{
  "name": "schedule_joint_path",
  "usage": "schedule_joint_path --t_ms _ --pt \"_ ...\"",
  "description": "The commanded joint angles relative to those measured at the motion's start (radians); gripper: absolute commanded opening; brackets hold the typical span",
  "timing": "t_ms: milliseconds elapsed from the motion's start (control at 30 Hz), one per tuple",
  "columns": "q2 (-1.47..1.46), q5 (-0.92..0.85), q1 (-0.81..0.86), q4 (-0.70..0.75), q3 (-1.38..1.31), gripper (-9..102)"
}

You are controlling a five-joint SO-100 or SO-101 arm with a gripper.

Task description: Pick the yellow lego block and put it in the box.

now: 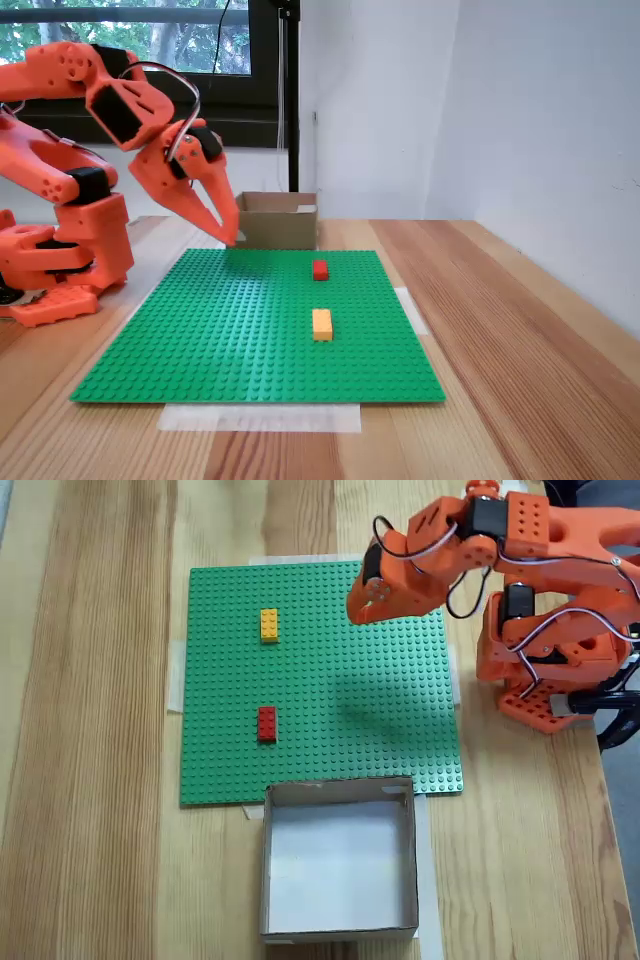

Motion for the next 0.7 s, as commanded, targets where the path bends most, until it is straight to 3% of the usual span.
schedule_joint_path --t_ms 0,667 --pt "-0.057 -0.009 0.025 0.02 -0.087 -1" --pt "-0.459 -0.086 0.124 0.112 -0.393 -1"
